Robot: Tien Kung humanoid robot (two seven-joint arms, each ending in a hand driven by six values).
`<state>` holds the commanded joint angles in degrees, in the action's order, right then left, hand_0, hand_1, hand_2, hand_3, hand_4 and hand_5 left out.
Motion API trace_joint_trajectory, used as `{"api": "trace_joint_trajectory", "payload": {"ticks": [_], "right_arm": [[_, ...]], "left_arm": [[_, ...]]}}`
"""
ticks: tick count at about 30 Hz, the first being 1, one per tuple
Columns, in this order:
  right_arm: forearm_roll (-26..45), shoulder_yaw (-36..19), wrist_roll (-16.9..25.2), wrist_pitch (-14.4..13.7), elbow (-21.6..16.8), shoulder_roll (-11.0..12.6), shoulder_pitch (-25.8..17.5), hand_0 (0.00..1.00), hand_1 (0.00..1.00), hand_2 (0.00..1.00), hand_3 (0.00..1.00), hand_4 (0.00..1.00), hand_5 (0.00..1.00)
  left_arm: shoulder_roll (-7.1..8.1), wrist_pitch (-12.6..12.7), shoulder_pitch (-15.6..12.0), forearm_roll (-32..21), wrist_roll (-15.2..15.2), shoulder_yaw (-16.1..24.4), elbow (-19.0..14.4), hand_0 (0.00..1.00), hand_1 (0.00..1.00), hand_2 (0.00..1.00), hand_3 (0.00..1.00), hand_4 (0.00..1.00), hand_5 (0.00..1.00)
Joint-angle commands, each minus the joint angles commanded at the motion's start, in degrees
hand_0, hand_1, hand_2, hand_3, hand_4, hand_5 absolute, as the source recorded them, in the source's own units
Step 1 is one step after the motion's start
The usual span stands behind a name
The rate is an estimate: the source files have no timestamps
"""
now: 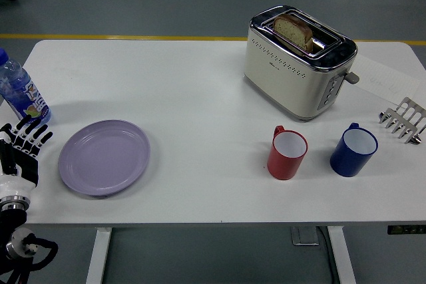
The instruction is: Push plate across desktop
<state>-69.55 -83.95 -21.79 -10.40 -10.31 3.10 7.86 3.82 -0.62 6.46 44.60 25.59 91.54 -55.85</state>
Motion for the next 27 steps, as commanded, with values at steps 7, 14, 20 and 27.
{"api": "trace_joint_trajectory", "payload": {"ticks": [7,14,20,27], "right_arm": [[0.0,0.1,-0.1,-0.1,0.0,0.0,0.0,0.516,0.482,0.594,0.544,0.199,0.26],[0.6,0.6,-0.3,-0.2,0.0,-0.1,-0.1,0.516,0.483,0.595,0.544,0.2,0.26],[0.9,1.1,-0.2,-0.2,0.0,-0.1,-0.3,0.517,0.482,0.595,0.544,0.2,0.26],[0.9,1.1,-0.2,-0.1,0.0,-0.2,-0.4,0.517,0.482,0.596,0.544,0.2,0.259]], "left_arm": [[0.13,2.8,0.7,1.4,5.9,-3.6,1.9,0.777,0.812,0.806,0.719,0.496,0.998],[0.14,6.6,0.7,4.3,11.1,-8.1,4.5,0.835,0.846,0.851,0.777,0.499,0.998],[0.39,9.1,1.3,4.0,11.4,-12.1,6.0,0.861,0.871,0.886,0.799,0.497,0.998],[0.48,10.6,1.7,1.2,11.4,-14.2,6.0,0.868,0.877,0.89,0.809,0.496,0.998]]}}
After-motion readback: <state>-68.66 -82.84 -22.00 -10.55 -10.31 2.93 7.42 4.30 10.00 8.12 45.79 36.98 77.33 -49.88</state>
